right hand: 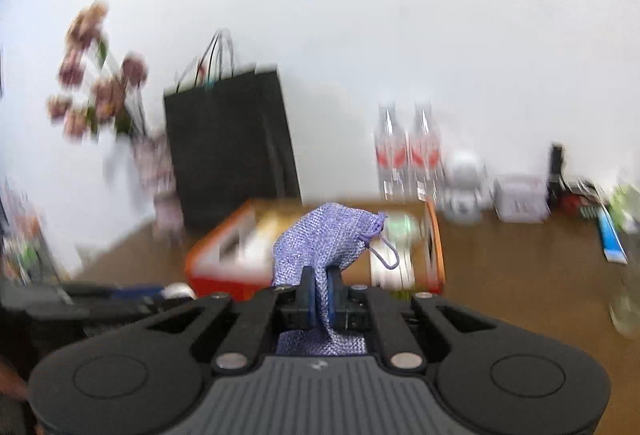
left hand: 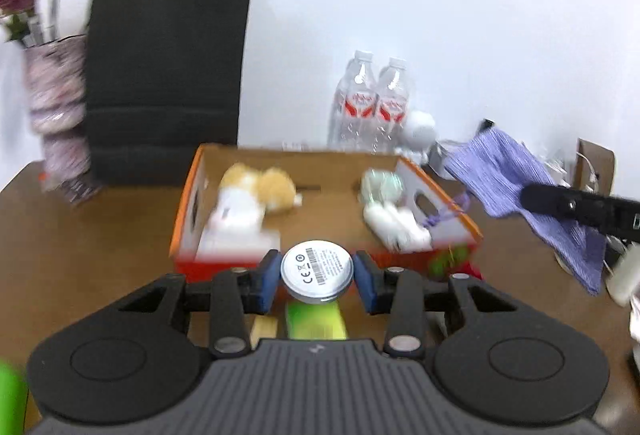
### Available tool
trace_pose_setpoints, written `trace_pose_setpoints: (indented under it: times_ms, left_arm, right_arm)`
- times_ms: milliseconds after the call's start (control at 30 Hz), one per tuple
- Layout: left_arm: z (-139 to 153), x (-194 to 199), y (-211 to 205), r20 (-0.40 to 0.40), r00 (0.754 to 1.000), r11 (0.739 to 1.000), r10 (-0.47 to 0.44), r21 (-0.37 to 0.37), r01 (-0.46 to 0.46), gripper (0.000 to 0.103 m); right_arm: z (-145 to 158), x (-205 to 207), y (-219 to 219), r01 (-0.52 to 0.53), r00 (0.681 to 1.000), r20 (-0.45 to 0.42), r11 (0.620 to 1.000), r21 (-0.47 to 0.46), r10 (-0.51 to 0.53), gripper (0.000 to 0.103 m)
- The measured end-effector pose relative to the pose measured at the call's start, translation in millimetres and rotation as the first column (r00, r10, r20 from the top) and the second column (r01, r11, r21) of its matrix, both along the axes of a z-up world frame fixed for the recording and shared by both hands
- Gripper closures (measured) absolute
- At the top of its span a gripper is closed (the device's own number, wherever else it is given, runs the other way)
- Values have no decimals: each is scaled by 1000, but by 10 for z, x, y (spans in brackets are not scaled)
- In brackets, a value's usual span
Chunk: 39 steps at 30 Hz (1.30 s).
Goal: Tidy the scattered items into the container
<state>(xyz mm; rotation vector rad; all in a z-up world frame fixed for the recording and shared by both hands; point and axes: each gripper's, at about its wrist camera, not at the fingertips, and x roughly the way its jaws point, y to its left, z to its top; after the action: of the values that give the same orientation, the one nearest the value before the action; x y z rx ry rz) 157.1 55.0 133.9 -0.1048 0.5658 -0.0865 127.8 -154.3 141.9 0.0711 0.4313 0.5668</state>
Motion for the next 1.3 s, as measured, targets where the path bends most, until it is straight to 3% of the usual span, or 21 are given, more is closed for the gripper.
trace_pose_setpoints:
  times_ms: [100,200,333,400,433,467,500,567,600,633,700,767,833,867,967,1100,1200,1300]
  left_arm:
    - [-79,742,-37,-95,995,1000,27,-2,-27,63]
    - [-324,1339,-34,-194,976,995,98,9,-98,63]
    - [-546,1636,-65,-217,969,993,116,45,-109,61]
    - [-592,1664,-44,-224,969,994,106,51,-97,53]
    - [-592,1662,-25,-224,968,993,111,56,-101,49]
    - [-574,1647,-3,-221,968,992,120,67,-108,38]
    - [-531,1606,28,-209,970,991,124,75,-111,28]
    - [-401,1459,77,-171,977,990,128,87,-114,20]
    - [-323,1369,91,-155,979,989,131,93,-118,17]
    - [-245,1267,110,-143,980,987,138,98,-125,15]
    - [-110,1045,145,-130,979,984,159,102,-146,0]
    - [-16,784,180,-123,974,979,190,100,-178,0]
    - [37,501,204,-125,969,975,213,86,-203,0]
    - [56,327,222,-122,968,975,218,73,-210,0]
    - [64,-240,270,-99,972,977,212,47,-208,0]
    - [-151,-871,290,-94,966,971,240,31,-238,0]
    - [-462,-1158,246,-137,953,963,271,38,-268,0]
    - [-768,-1273,115,-186,950,968,250,64,-242,0]
  right_arm:
    - [78,755,235,-8,994,-110,999,44,13,98]
    - [-147,1507,556,11,963,-269,1000,19,-6,98]
    - [-610,2082,802,29,904,-426,999,-17,-34,98]
    - [-770,2189,904,17,891,-454,999,-34,-30,97]
    - [-823,2219,967,-3,884,-466,999,-49,-20,92]
    - [-866,2249,1030,-18,877,-480,997,-70,-18,91]
    - [-891,2266,1066,-9,872,-487,995,-101,-42,87]
    - [-891,2260,1040,18,867,-493,992,-124,-77,71]
    - [-879,2245,988,21,863,-500,994,-105,-71,53]
    - [-848,2210,926,27,862,-502,996,-82,-65,45]
    - [-727,2099,794,44,873,-482,997,-65,-70,45]
    - [-579,1924,688,59,892,-443,995,-83,-90,40]
    - [-431,1699,594,67,911,-399,993,-101,-103,22]
    - [-369,1592,550,70,921,-376,992,-108,-106,19]
    - [-225,1176,432,52,946,-309,989,-137,-93,16]
    - [-187,476,250,17,973,-225,992,-127,-46,11]
    - [-298,49,160,2,977,-212,995,-103,-24,11]
    - [-508,-328,98,7,979,-200,993,-120,-31,11]
